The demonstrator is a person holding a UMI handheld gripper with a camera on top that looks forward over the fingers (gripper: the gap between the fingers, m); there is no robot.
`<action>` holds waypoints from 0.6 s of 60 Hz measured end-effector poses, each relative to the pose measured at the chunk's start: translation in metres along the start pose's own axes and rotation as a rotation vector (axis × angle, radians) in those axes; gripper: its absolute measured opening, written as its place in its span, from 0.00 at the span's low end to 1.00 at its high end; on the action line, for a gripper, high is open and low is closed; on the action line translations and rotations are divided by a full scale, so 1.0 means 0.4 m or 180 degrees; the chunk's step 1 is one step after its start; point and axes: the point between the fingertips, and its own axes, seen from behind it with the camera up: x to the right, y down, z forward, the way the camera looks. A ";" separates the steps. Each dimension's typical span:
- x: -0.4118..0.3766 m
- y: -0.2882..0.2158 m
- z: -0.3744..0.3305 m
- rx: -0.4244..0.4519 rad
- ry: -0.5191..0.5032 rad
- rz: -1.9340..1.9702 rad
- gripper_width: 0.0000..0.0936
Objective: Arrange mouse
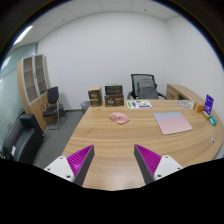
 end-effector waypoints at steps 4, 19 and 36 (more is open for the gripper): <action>0.005 -0.006 0.026 -0.0017 0.0078 -0.0018 0.91; 0.039 -0.056 0.264 -0.0013 0.0080 -0.0169 0.90; 0.084 -0.106 0.606 -0.0124 -0.0185 -0.0465 0.89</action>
